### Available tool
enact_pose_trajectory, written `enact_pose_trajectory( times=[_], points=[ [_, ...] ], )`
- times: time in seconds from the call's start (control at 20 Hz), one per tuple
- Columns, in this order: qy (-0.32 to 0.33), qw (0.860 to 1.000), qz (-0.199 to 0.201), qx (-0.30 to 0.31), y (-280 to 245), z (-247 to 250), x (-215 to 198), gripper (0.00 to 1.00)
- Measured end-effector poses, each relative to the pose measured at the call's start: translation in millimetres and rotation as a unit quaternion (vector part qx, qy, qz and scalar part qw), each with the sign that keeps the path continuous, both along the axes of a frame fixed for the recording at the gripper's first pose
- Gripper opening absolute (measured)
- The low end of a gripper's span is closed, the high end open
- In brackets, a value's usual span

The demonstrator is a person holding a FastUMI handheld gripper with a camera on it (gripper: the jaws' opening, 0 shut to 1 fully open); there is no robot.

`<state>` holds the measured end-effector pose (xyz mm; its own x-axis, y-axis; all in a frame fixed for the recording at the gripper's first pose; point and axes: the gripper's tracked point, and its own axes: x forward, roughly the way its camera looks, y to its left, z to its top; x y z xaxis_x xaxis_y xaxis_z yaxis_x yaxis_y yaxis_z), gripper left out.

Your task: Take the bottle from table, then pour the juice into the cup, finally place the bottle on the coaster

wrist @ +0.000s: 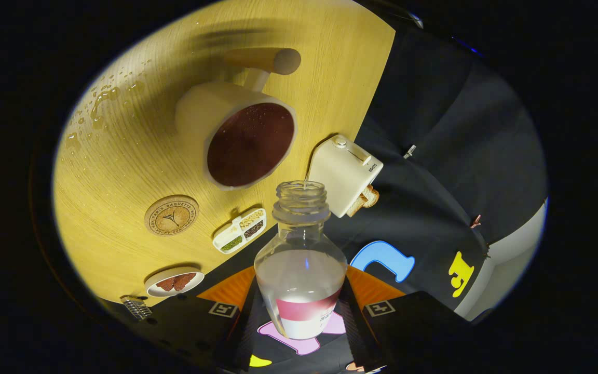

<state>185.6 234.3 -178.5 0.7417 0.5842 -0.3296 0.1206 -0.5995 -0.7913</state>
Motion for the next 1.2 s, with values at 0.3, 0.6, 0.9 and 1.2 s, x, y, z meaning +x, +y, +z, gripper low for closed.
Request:
enact_pose_trajectory(
  times=[0.3, 0.6, 0.9, 1.2],
  points=[
    [0.023, 0.998, -0.006, 0.054, -12.7, 1.2, 13.5, 0.73],
    [0.153, 0.951, -0.111, 0.246, -24.6, 5.7, 4.0, 0.74],
    [0.292, 0.854, -0.179, 0.392, -35.0, 13.0, -16.5, 0.73],
    [0.369, 0.717, -0.256, 0.533, -68.3, 41.0, 9.7, 0.74]
  ],
)
